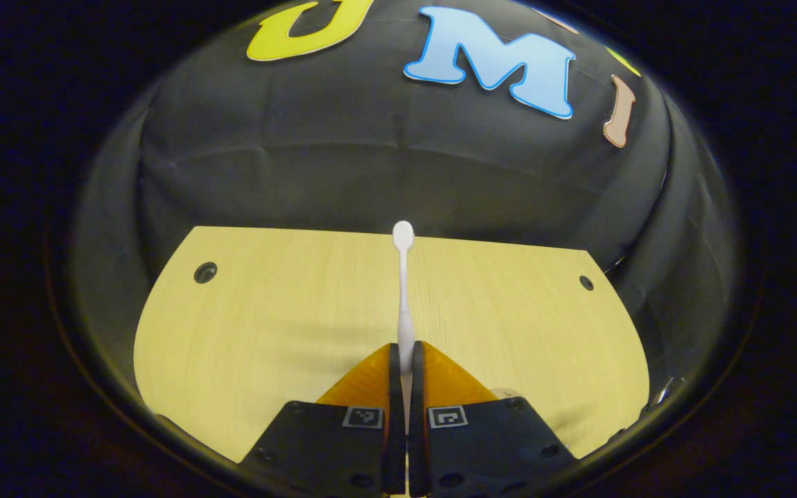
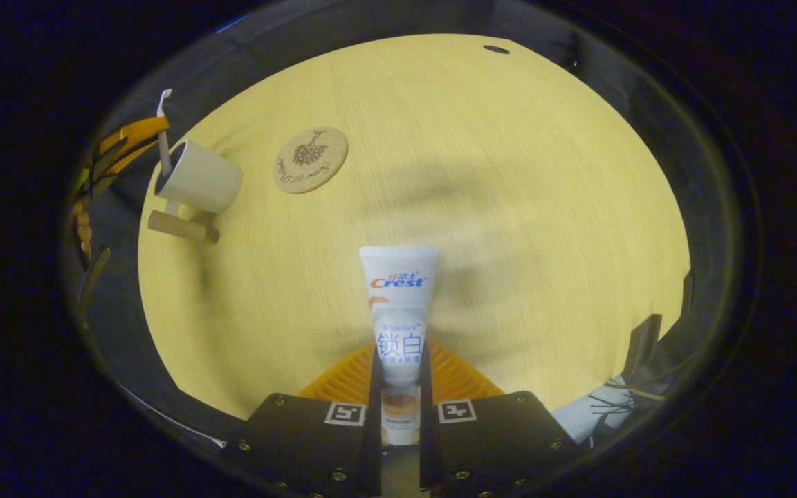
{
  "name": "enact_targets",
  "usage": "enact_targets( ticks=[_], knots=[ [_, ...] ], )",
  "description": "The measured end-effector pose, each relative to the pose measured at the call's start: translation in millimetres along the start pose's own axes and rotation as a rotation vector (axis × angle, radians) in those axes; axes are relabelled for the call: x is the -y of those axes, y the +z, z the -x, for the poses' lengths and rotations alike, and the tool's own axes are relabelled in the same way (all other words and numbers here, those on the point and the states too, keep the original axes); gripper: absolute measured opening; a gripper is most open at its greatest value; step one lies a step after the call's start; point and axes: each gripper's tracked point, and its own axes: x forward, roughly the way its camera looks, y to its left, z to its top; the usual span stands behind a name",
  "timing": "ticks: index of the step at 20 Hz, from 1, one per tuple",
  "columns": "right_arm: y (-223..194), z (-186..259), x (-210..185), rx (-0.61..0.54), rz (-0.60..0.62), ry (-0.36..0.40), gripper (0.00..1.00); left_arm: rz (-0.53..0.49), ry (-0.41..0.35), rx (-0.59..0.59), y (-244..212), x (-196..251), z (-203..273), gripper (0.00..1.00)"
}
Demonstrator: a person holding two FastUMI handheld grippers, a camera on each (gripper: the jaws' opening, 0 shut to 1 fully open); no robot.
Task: Put the toothbrush and toothpaste on the desktop into the cup, then pick up the cup and place it on the coaster on the desktop.
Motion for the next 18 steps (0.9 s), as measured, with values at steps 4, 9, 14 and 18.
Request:
enact_targets(
  ticks=[4, 9, 14, 18],
  knots=[
    [12, 8, -1, 0.03, -0.026, 0.011, 0.23, -0.035, 0.017, 0.025, -13, -5, -1, 0.1],
    [37, 28, -17, 0.092, -0.03, 0.052, 0.23, -0.027, 0.029, -0.012, -33, -11, -1, 0.14],
    [56, 40, -34, 0.136, -0.019, 0.085, 0.23, -0.037, 0.028, -0.018, -41, -7, 7, 0.2],
    [68, 49, -45, 0.165, -0.009, 0.103, 0.23, -0.051, 0.031, -0.003, -43, -7, 21, 0.42]
  ],
)
